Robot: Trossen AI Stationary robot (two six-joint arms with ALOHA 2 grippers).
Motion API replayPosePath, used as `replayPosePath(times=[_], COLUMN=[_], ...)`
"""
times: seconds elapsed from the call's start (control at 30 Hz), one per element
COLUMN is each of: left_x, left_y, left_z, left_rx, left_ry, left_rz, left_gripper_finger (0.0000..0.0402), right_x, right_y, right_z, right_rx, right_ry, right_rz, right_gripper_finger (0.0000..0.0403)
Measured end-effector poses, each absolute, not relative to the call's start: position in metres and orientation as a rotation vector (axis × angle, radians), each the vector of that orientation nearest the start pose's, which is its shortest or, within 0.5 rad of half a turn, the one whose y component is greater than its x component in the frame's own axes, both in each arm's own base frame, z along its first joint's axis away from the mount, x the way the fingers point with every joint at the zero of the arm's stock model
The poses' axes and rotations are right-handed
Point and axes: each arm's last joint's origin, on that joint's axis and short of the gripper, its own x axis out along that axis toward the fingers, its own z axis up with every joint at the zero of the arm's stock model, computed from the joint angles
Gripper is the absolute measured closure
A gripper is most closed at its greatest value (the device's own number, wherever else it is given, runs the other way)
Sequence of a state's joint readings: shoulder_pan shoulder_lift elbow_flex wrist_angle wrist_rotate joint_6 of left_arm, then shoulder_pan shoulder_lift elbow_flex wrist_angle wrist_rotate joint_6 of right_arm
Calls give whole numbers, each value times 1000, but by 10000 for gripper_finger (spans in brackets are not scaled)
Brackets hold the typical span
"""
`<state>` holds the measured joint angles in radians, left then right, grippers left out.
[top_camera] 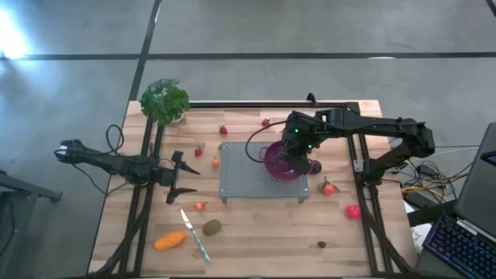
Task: Pick & Place Fruit
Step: Put the black cherry in the purple strainer bowl on the shelf, then put the orange in the purple strainer bowl on the shelf
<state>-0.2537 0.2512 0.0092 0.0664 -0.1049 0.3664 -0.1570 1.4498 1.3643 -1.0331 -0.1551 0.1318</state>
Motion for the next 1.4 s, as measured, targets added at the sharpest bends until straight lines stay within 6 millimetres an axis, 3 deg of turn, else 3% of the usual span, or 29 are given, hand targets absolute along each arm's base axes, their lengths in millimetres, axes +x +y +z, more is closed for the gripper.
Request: replayPosePath(times=[0.5, 0.83, 1.4], left_x=[109, 109, 109], left_y=[-25, -25, -25], left_z=[152, 152, 152], left_rx=[396, 396, 396], left_ry=[143, 144, 144], left_rz=[-178, -179, -179], left_gripper_finger=[110, 110, 110], right_x=[276, 275, 268], right_y=[-39, -39, -38], right_z=[315, 330, 360], right_rx=[290, 269, 254], right_ry=[1116, 1092, 1080], right_rz=[-73, -60, -52], right_gripper_finger=[246, 229, 296])
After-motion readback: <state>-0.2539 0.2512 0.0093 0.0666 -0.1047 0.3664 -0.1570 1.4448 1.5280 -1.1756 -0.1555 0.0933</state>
